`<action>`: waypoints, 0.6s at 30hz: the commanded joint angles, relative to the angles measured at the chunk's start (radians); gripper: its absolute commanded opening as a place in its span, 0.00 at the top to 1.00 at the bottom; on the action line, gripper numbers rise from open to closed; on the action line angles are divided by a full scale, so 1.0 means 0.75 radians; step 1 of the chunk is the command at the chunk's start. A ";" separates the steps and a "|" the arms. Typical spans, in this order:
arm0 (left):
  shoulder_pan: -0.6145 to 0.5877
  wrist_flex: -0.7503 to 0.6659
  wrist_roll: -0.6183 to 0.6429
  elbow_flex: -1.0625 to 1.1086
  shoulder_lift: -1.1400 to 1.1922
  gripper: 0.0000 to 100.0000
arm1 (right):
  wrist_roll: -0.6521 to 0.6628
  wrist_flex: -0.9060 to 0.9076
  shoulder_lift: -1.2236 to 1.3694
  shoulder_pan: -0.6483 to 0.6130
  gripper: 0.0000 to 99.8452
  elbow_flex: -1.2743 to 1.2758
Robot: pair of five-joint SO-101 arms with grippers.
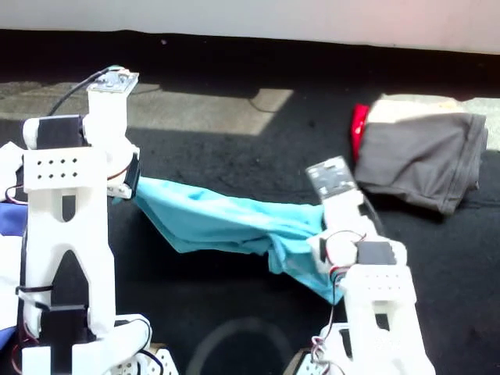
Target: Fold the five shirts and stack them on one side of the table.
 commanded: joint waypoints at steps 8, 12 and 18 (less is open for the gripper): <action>-0.011 -0.016 -0.008 -0.009 0.011 0.96 | -0.250 -0.028 0.531 0.226 0.76 -0.408; -0.011 -0.016 -0.008 -0.001 0.013 0.96 | -0.241 0.292 0.566 0.232 0.76 -0.619; -0.011 -0.039 -0.008 -0.001 0.013 0.96 | 0.135 0.697 0.406 0.109 0.76 -0.735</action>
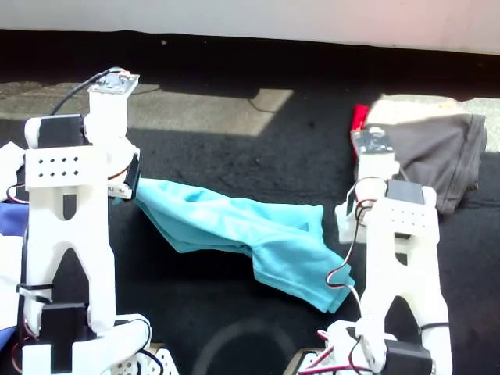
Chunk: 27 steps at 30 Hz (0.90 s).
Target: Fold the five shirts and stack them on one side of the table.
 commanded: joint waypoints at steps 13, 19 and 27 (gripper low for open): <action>-0.101 -0.113 -0.010 -0.024 -0.001 0.96 | 0.331 0.034 -0.242 -0.349 0.76 0.445; -0.275 -0.113 -0.012 -0.083 0.001 0.96 | 0.182 -0.437 -0.242 -0.347 0.76 0.678; -0.292 -0.113 -0.113 -0.062 0.001 0.96 | 0.012 -0.623 -0.247 -0.310 0.76 0.688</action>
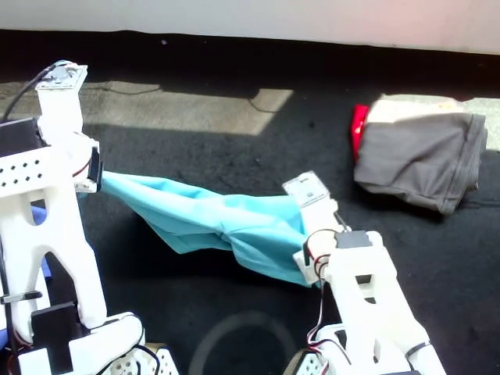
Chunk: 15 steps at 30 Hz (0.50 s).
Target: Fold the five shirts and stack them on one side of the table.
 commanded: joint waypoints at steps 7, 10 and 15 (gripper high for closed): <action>-0.017 -0.014 -0.018 -0.034 0.001 0.96 | -0.029 -0.175 -0.007 0.208 0.78 -0.159; -0.015 -0.010 -0.014 -0.034 0.001 0.96 | -0.031 -0.189 0.118 0.208 0.79 -0.306; -0.017 -0.006 -0.016 -0.032 0.001 0.96 | -0.035 0.079 0.429 0.212 0.79 -0.611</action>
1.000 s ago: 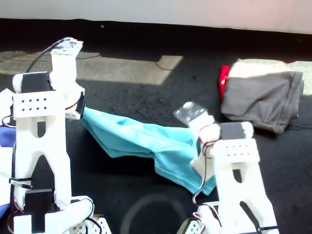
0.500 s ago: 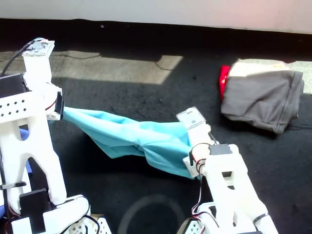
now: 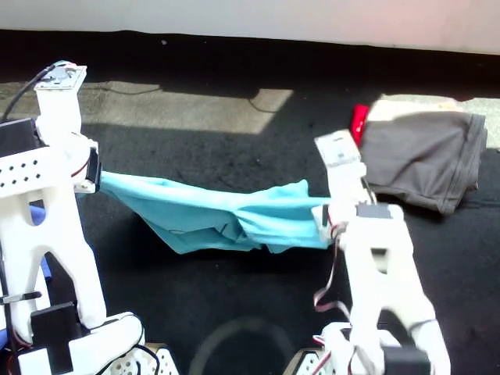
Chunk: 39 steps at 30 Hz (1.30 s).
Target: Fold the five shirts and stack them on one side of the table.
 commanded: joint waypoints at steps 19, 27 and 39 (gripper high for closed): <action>-0.007 -0.047 -0.008 0.083 -0.001 0.96 | -0.027 0.942 -0.300 -0.402 0.79 -0.324; -0.007 -0.039 -0.008 0.083 -0.001 0.96 | -0.018 0.490 -0.183 -0.418 0.79 0.013; -0.007 -0.043 -0.008 0.083 -0.003 0.96 | -0.018 0.228 0.285 -0.265 0.79 -0.052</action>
